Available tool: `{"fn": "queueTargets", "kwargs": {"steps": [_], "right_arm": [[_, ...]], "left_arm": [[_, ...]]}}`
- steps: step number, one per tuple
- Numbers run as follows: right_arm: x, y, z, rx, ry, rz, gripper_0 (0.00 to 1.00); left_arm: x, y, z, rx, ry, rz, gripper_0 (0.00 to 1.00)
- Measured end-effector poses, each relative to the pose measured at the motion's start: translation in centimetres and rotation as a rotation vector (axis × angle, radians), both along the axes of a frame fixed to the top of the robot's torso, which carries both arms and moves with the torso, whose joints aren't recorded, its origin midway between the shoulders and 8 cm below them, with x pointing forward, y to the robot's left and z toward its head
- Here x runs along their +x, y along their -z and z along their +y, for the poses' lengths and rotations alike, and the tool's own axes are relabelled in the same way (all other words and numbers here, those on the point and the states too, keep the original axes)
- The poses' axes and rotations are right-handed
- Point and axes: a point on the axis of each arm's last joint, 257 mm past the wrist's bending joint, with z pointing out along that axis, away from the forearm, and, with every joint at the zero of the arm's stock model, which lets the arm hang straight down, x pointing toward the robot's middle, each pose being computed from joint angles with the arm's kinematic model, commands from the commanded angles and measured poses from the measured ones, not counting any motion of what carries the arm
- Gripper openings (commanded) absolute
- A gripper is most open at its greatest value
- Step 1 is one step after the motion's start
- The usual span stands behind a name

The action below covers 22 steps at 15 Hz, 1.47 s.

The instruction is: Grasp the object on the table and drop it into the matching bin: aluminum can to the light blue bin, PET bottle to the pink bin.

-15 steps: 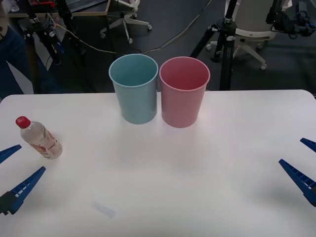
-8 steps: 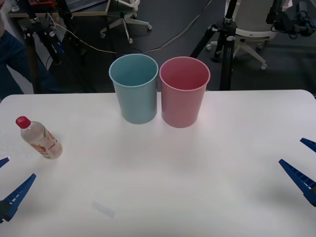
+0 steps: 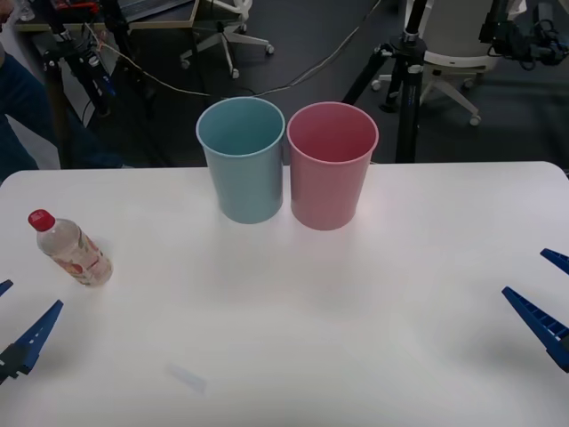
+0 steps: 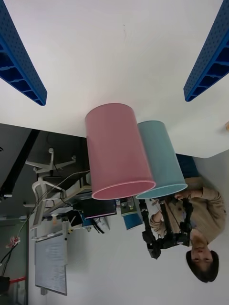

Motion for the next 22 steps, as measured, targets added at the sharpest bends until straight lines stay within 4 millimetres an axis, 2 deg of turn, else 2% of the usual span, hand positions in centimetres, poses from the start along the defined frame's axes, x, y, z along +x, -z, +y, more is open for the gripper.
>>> {"fn": "queueTargets", "kwargs": {"steps": [5, 7, 11, 17, 22], "right_arm": [[0.0, 0.0, 0.0, 0.0, 0.0, 0.0, 1.0], [0.0, 0.0, 0.0, 0.0, 0.0, 0.0, 1.0], [0.0, 0.0, 0.0, 0.0, 0.0, 0.0, 1.0], [0.0, 0.0, 0.0, 0.0, 0.0, 0.0, 1.0], [0.0, 0.0, 0.0, 0.0, 0.0, 0.0, 1.0]], "left_arm": [[3.8, 1.8, -0.5, 0.021, 0.002, 0.009, 1.0], [5.0, 2.1, -0.1, 0.058, -0.023, 0.002, 1.0], [7.4, 2.1, 0.8, 0.08, -0.079, 0.019, 1.0], [11.0, 1.7, -0.5, 0.078, -0.099, 0.031, 1.0], [12.9, 1.2, -1.7, 0.062, -0.096, 0.034, 1.0]]}}
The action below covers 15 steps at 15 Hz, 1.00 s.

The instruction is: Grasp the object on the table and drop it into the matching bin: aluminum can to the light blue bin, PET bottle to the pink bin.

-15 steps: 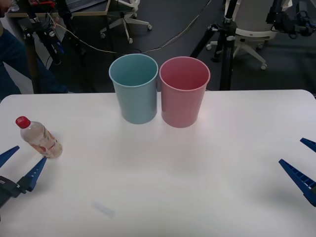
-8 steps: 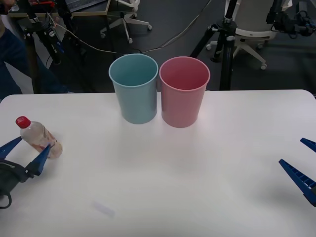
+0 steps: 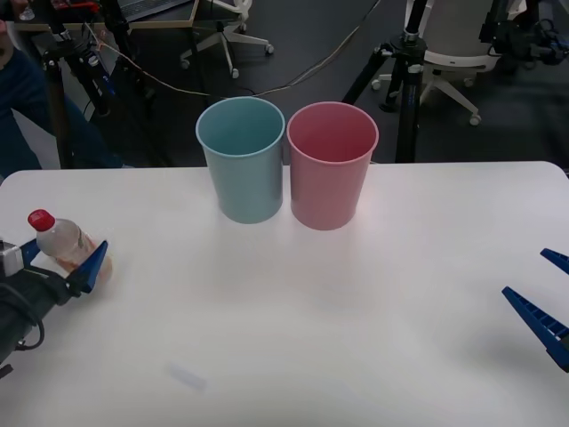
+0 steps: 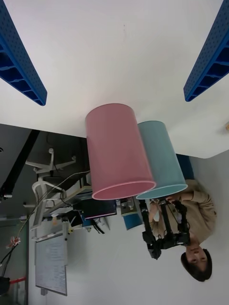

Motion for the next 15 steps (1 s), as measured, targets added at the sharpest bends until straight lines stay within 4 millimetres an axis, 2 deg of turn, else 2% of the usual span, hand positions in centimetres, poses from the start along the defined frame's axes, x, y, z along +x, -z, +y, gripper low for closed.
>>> {"fn": "queueTargets", "kwargs": {"steps": [1, 2, 3, 4, 5, 6, 15], "right_arm": [[0.0, 0.0, 0.0, 0.0, 0.0, 0.0, 1.0], [0.0, 0.0, 0.0, 0.0, 0.0, 0.0, 1.0], [0.0, 0.0, 0.0, 0.0, 0.0, 0.0, 1.0], [0.0, 0.0, 0.0, 0.0, 0.0, 0.0, 1.0], [0.0, 0.0, 0.0, 0.0, 0.0, 0.0, 1.0], [0.0, 0.0, 0.0, 0.0, 0.0, 0.0, 1.0], [0.0, 0.0, 0.0, 0.0, 0.0, 0.0, 1.0]], "left_arm": [[0.18, -0.08, -0.05, -0.002, -0.001, 0.0, 1.0], [0.37, -0.2, 0.01, -0.003, -0.004, 0.0, 0.88], [0.51, -0.32, 0.0, -0.005, -0.004, 0.0, 0.59], [0.61, -0.4, -0.06, -0.01, -0.003, 0.0, 0.34], [0.68, -0.5, -0.03, -0.012, -0.003, 0.0, 0.19], [0.72, -0.58, 0.03, -0.014, -0.003, -0.001, 0.1], [0.82, -1.07, 0.55, -0.016, -0.004, -0.001, 0.04]]}}
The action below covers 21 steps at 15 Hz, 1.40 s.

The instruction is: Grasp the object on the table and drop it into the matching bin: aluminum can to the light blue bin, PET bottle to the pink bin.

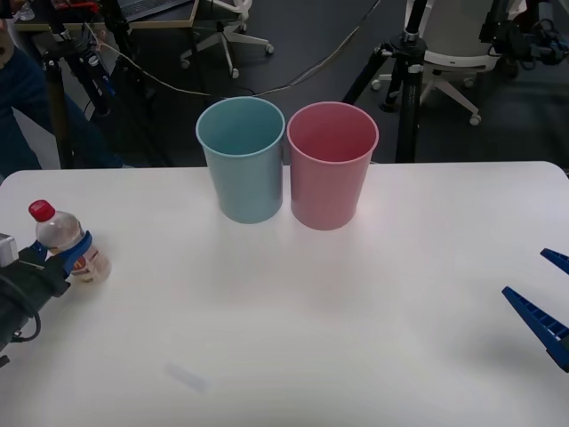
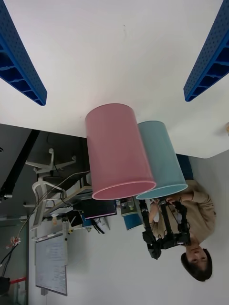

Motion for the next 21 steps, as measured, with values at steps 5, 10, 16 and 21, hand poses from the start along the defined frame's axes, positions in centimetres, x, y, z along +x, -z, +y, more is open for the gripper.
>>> {"fn": "queueTargets", "kwargs": {"steps": [5, 10, 16, 21], "right_arm": [[0.0, 0.0, 0.0, 0.0, 0.0, 0.0, 1.0], [0.0, 0.0, 0.0, 0.0, 0.0, 0.0, 1.0], [0.0, 0.0, 0.0, 0.0, 0.0, 0.0, 1.0], [0.0, 0.0, 0.0, 0.0, 0.0, 0.0, 1.0]], "left_arm": [[-0.4, -0.4, -0.4, 0.0, 0.036, -0.008, 0.0], [-2.0, -0.6, -0.7, 0.017, 0.103, -0.006, 0.0], [-5.6, -2.3, -2.8, 0.043, 0.19, -0.019, 0.0], [-9.8, -4.5, -6.9, 0.01, 0.291, 0.026, 0.0]]}}
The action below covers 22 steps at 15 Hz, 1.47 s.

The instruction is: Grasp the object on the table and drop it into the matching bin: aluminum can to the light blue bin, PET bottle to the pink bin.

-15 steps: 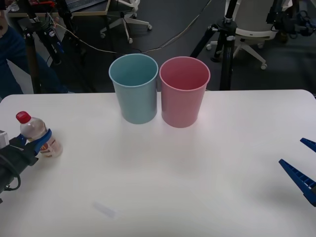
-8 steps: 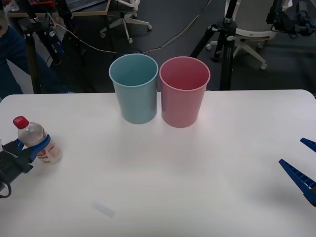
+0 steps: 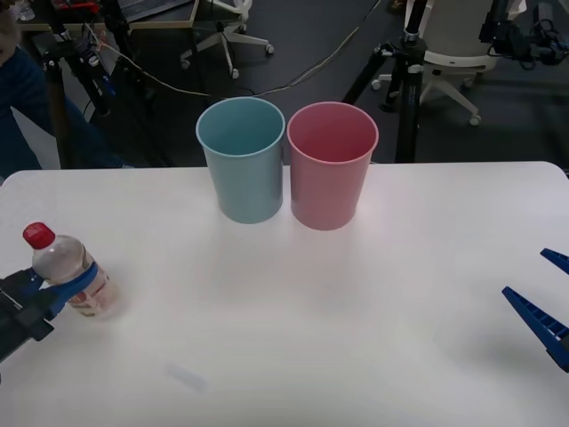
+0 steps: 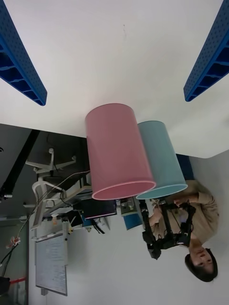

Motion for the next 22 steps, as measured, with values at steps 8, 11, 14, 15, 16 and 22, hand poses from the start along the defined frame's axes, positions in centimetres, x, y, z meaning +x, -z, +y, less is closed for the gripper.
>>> {"fn": "queueTargets", "kwargs": {"steps": [8, 11, 14, 15, 16, 22], "right_arm": [[0.0, 0.0, 0.0, 0.0, 0.0, 0.0, 1.0], [0.0, 0.0, 0.0, 0.0, 0.0, 0.0, 1.0], [0.0, 0.0, 0.0, 0.0, 0.0, 0.0, 1.0], [0.0, 0.0, 0.0, 0.0, 0.0, 0.0, 1.0], [0.0, 0.0, 0.0, 0.0, 0.0, 0.0, 1.0], [0.0, 0.0, 0.0, 0.0, 0.0, 0.0, 1.0]], "left_arm": [[-4.0, -6.3, -8.1, 0.04, 0.177, -0.008, 0.0], [-4.6, -8.6, -10.7, 0.069, 0.239, -0.042, 0.0], [-4.9, -10.7, -13.7, 0.067, 0.315, -0.076, 0.0], [-4.9, -11.7, -14.6, 0.065, 0.328, -0.093, 0.0], [-4.9, -12.5, -15.3, 0.06, 0.338, -0.105, 0.0], [-3.2, -16.6, -19.8, 0.015, 0.426, -0.13, 0.0]]}}
